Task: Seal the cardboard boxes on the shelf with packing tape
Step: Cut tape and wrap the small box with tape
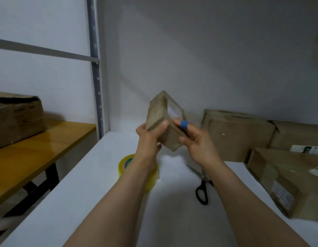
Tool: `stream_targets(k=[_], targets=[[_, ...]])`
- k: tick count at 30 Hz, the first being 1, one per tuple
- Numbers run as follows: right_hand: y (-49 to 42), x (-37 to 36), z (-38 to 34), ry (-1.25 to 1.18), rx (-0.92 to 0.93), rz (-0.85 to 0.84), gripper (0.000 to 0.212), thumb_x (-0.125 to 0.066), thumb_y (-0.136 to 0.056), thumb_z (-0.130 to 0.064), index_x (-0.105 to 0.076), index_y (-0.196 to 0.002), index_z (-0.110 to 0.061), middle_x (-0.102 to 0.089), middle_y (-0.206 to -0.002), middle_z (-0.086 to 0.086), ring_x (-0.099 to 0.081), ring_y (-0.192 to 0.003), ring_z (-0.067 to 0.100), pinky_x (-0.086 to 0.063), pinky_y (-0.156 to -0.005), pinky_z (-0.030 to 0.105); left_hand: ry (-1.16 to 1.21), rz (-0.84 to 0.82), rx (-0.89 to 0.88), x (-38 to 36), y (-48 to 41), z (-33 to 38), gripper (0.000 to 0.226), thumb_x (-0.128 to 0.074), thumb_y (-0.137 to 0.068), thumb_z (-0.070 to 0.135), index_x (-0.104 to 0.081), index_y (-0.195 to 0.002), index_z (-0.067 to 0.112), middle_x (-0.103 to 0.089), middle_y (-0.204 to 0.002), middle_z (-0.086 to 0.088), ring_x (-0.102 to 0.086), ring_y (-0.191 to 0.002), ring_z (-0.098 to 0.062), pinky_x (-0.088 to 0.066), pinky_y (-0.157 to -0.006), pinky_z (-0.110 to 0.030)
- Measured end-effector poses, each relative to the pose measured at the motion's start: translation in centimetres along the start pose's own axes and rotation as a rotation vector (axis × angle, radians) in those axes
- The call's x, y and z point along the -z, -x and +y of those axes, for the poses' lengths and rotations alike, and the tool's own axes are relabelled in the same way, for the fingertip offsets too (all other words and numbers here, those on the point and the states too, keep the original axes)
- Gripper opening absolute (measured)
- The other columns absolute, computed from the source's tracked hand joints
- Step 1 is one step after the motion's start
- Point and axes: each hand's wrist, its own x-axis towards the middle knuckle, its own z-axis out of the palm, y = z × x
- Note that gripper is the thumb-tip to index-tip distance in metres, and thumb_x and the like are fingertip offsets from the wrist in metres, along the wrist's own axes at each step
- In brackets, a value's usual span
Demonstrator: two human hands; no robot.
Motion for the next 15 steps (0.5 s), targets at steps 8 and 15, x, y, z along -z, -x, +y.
stream_targets(k=[8, 15], targets=[[-0.2, -0.8, 1.7, 0.179, -0.019, -0.080, 0.061, -0.054, -0.097, 0.003, -0.066, -0.121, -0.052, -0.053, -0.147, -0.011, -0.048, -0.137, 0.010, -0.045, -0.111, 0.031, -0.188, 0.226, 0.057, 0.9, -0.6, 1.0, 0.047, -0.083, -0.070, 0.043, -0.065, -0.100, 0.011, -0.074, -0.097, -0.008, -0.073, -0.084, -0.023, -0.062, -0.081, -0.039], [0.2, 0.4, -0.7, 0.265, -0.077, 0.087, 0.038, -0.053, -0.100, -0.002, -0.071, -0.118, -0.030, -0.062, -0.131, -0.006, -0.062, -0.110, 0.016, -0.054, -0.091, 0.027, -0.149, 0.070, 0.093, -1.0, -0.5, 0.5, 0.055, -0.074, -0.076, 0.053, -0.072, -0.112, 0.012, -0.077, -0.100, -0.011, -0.074, -0.095, -0.031, -0.060, -0.086, -0.049]])
